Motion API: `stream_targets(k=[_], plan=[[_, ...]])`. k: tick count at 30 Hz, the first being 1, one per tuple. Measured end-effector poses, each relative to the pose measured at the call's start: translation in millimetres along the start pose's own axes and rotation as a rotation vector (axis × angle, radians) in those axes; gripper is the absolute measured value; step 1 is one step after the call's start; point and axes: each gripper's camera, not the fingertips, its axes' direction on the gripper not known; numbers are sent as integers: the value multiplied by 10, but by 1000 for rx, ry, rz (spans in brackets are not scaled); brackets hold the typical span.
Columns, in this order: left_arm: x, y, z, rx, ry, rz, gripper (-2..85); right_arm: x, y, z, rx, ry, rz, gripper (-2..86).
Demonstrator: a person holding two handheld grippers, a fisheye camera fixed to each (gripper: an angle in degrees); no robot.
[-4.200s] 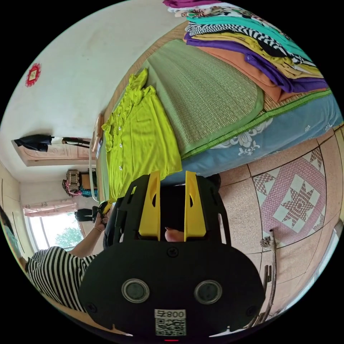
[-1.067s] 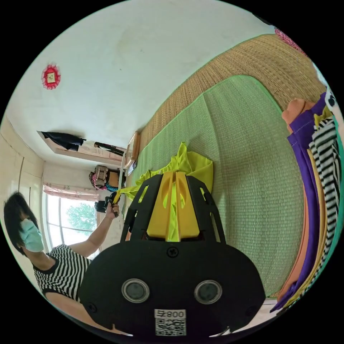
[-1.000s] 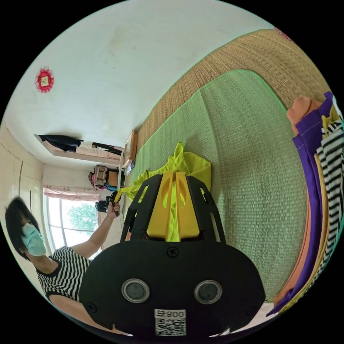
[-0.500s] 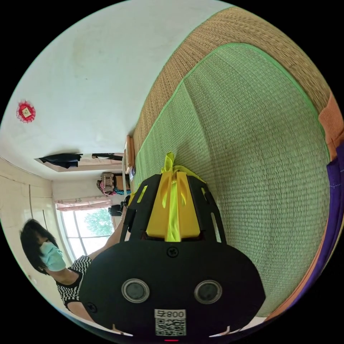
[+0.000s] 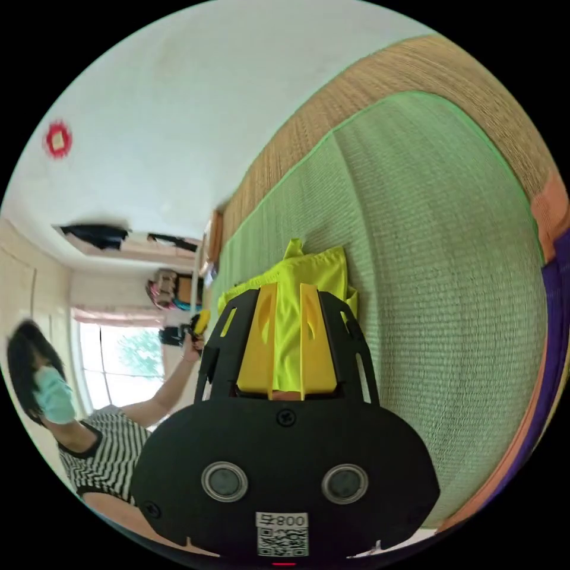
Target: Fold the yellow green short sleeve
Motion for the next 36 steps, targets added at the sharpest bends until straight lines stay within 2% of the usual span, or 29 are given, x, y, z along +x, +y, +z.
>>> stream_targets(k=[2, 7, 12, 18, 28, 31, 36], plan=[[305, 0, 358, -87, -137, 124, 68, -294, -5, 345, -41, 112, -101, 74], [743, -85, 971, -157, -412, 291, 65, -833, -73, 1270, -71, 496, -275, 67], [897, -113, 1479, -237, -615, 365, 29, -823, -145, 1899, -111, 658, -293, 43], [1014, -105, 1638, -189, -575, 367, 8, -830, -66, 2160, -60, 651, -306, 5], [1285, -151, 1902, -103, -502, 434, 12, -994, -19, 2376, 21, 621, -354, 3], [1312, -138, 2182, -177, -450, 470, 28, -856, -68, 2577, -21, 632, -316, 5], [1340, -128, 2724, -295, -493, 518, 50, -713, 2, 2741, -38, 662, -277, 21]])
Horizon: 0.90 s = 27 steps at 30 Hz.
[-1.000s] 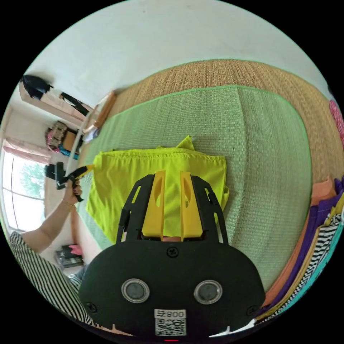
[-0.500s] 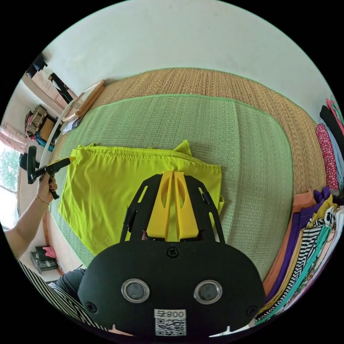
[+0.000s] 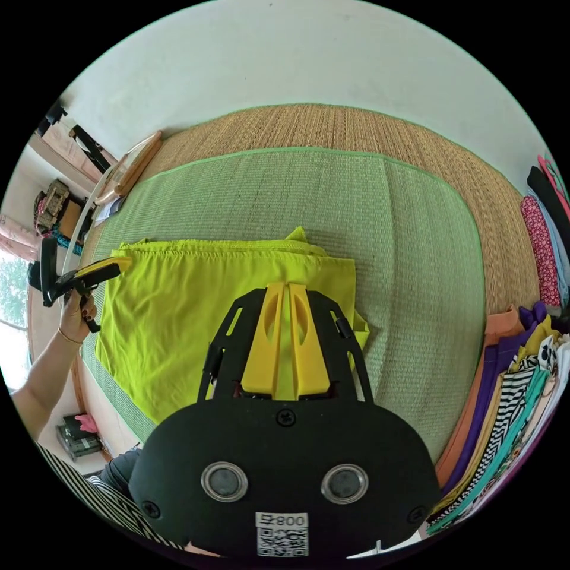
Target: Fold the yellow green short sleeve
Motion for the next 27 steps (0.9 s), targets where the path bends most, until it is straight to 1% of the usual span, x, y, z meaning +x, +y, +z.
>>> stream_targets(k=[5, 8, 15, 18, 19, 22, 23, 27], plan=[[38, -112, 349, -63, -95, -16, 19, -171, 128, -65, 61, -13, -7, 49], [50, -114, 412, -52, -85, -23, 8, -417, 139, -29, 79, -44, -69, 56], [177, -101, 406, 47, -66, 5, 2, -926, -71, 486, -15, -61, -195, 63], [191, -114, 478, 55, -59, 14, 3, -999, -138, 685, -65, -8, -215, 55], [184, -111, 558, 38, -61, 13, 3, -1017, -130, 680, -41, 15, -221, 44], [138, -87, 851, -67, -78, 6, 5, -1030, -112, 685, -47, 27, -219, 20], [125, -59, 933, -77, -83, 10, 4, -1033, -101, 684, -47, 27, -222, 17], [120, 8, 967, -36, -85, -3, 3, -1013, 1, 592, -29, 26, -226, 5]])
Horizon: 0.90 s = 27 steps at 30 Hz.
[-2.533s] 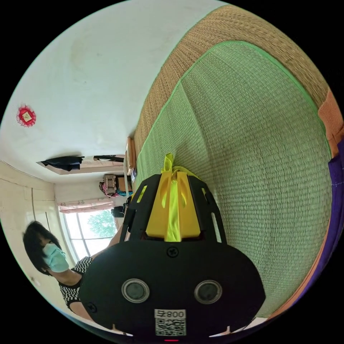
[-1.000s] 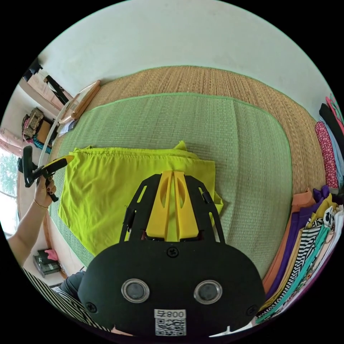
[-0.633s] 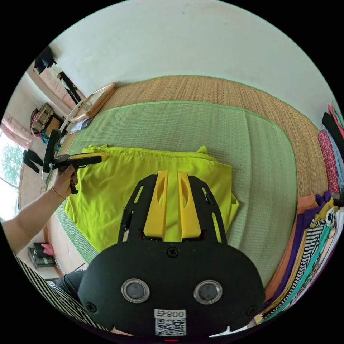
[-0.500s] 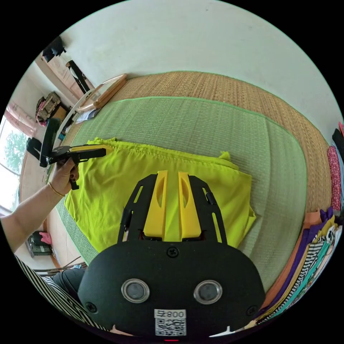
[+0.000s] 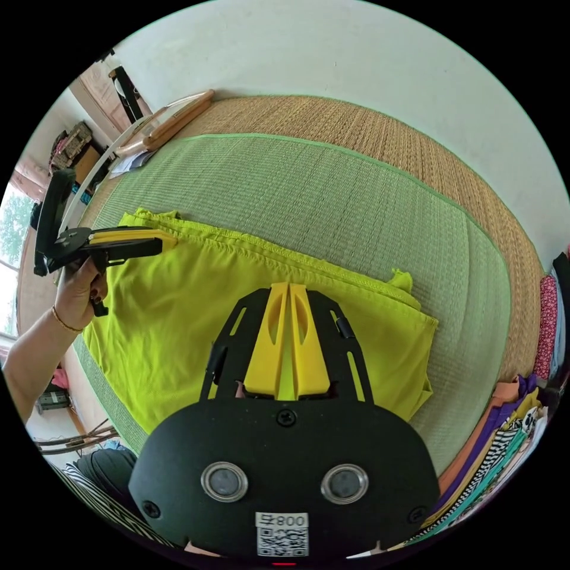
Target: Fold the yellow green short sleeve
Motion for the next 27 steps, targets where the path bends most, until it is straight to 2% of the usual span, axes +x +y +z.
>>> stream_targets(k=[7, 11, 15, 18, 23, 27], plan=[[38, 40, 27, 91, 1, 12, 2, 179, 179, -326, 83, -62, 45, 2], [27, 70, 201, 78, -5, 0, 1, 273, 173, -329, 76, -59, 65, 2], [24, 177, 345, 66, 3, 4, 2, 347, 142, -134, -21, -42, 69, 2], [-10, 275, 504, 19, -22, -12, 3, 410, 223, -219, 1, -45, 71, 2], [-82, 648, 391, 143, 45, -60, 6, 574, 368, -417, 13, -79, 85, 5], [-252, 1145, 298, 174, 100, -144, 10, 780, 533, -688, 54, -118, 119, 12]])
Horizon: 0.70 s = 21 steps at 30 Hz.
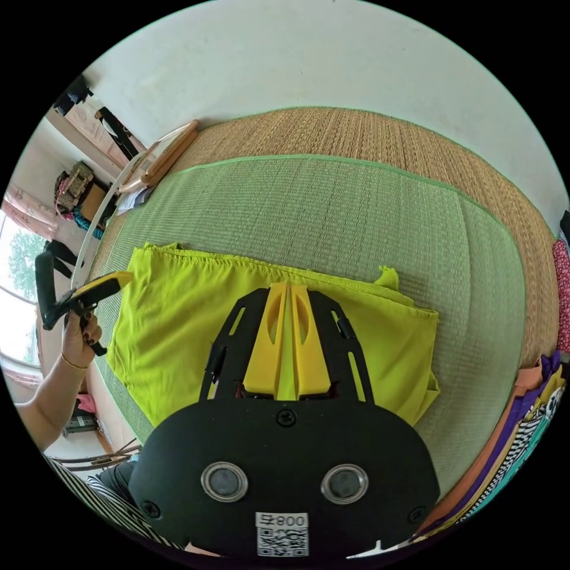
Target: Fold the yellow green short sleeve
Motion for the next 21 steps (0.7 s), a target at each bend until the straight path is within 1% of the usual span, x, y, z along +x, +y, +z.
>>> stream_targets(k=[3, 4, 7, 11, 16, 21], plan=[[-190, 459, -145, -4, 4, -83, 14, 103, 104, -240, 10, -43, -3, 19], [-226, 639, -158, -18, 30, -108, 15, 143, 189, -365, 17, -64, -8, 22], [-144, 1023, -33, -112, 91, -117, 21, 333, 578, -736, 32, -76, 9, 33], [238, 1371, 315, -207, 203, -25, 32, 804, 1295, -1226, 9, -113, 127, 59], [737, 1471, 820, -271, 328, 114, 52, 1495, 2453, -1823, -33, -144, 339, 81], [1295, 1526, 1209, -317, 358, 287, 60, 1785, 2945, -1988, -42, -248, 404, 87]])
